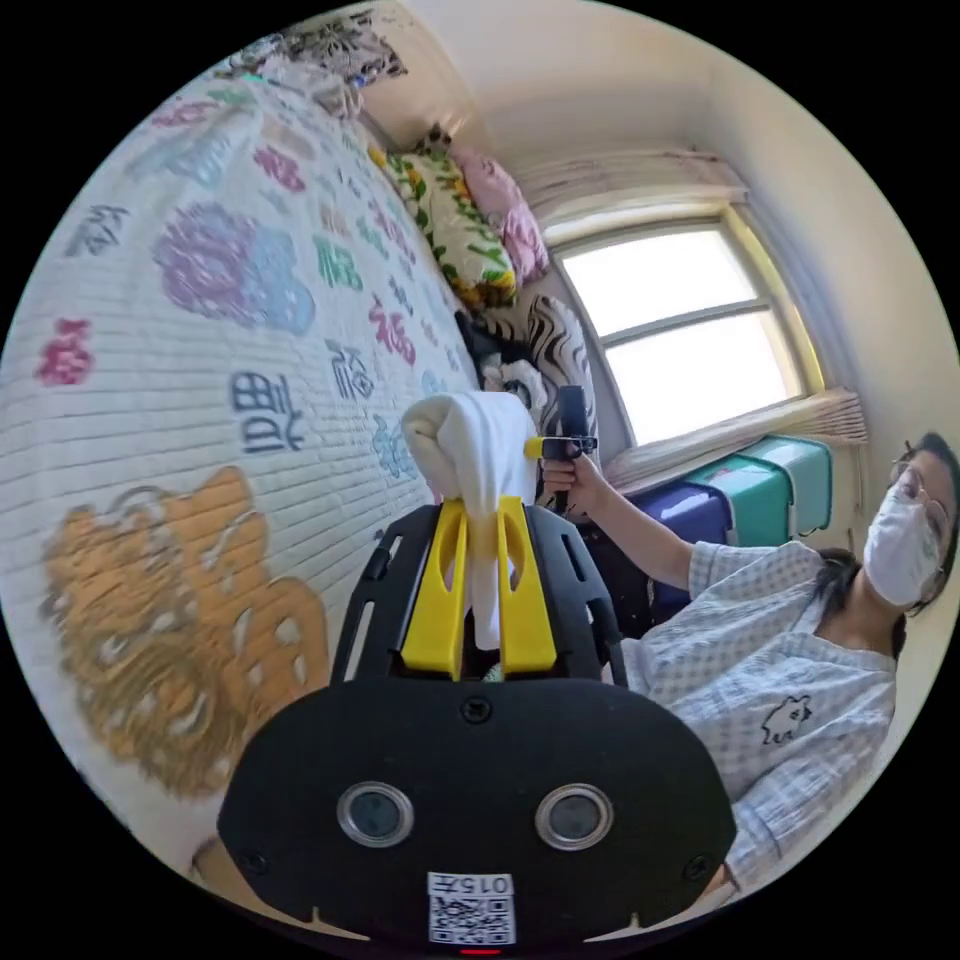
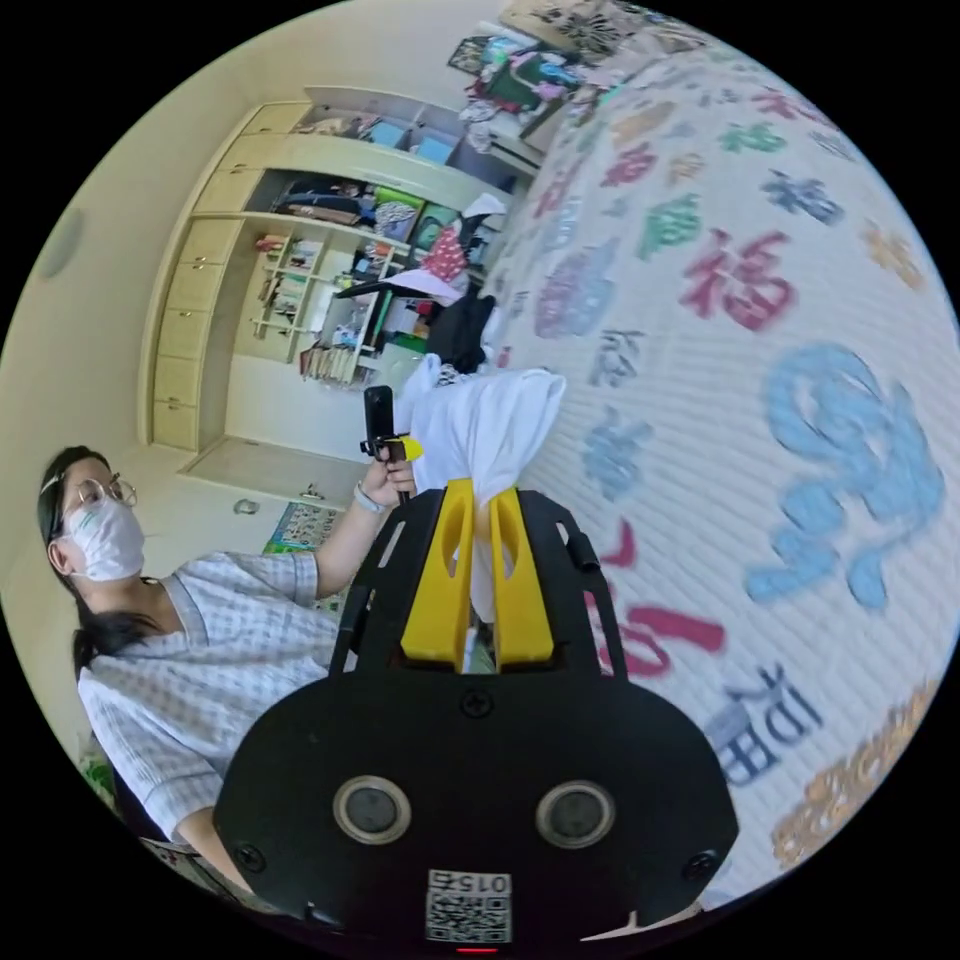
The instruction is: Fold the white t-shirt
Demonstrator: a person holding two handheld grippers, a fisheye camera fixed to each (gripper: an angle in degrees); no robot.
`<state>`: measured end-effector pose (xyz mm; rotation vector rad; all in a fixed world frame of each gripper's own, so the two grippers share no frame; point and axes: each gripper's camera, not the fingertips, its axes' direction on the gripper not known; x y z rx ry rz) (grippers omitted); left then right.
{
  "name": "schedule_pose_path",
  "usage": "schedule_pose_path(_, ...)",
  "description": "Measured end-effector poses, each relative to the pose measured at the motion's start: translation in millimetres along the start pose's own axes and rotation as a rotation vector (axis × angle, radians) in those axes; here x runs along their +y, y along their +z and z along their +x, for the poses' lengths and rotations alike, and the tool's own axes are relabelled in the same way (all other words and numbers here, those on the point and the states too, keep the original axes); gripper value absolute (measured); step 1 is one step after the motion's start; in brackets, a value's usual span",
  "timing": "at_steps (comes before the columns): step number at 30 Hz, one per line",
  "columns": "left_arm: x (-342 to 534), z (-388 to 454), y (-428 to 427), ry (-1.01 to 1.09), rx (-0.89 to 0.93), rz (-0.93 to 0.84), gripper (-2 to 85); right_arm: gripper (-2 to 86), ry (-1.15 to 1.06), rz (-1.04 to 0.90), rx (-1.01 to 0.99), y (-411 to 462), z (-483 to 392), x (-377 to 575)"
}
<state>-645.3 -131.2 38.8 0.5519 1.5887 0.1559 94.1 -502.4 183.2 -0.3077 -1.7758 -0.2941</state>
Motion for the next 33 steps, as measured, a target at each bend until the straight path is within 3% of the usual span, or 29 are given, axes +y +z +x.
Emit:
schedule_pose_path(7, 58, 73, -270, -0.106, -0.275, 0.26, 4.6, 0.6, -0.224, -0.227, -0.17, 193, -86, -145)
schedule_pose_path(13, 91, 82, -394, -0.256, -0.38, 0.388, 4.6, 0.7, -0.223, -0.353, -0.138, 328, -122, -219)
schedule_pose_path(19, 98, 48, -405, -0.385, -0.407, 0.333, 5.2, 1.2, -0.134, -0.488, 0.084, 396, -112, -248)
schedule_pose_path(23, 104, 72, -405, -0.347, -0.458, 0.348, 5.7, 2.0, -0.142, -0.453, 0.054, 387, -103, -257)
schedule_pose_path(29, 110, 174, -394, -0.205, -0.799, 0.424, 6.3, 6.5, -0.111, -0.205, 0.325, 329, -81, -267)
schedule_pose_path(33, 74, 236, -331, -0.006, -0.933, 0.38, 8.5, 10.2, -0.034, -0.209, 0.351, 329, -64, -271)
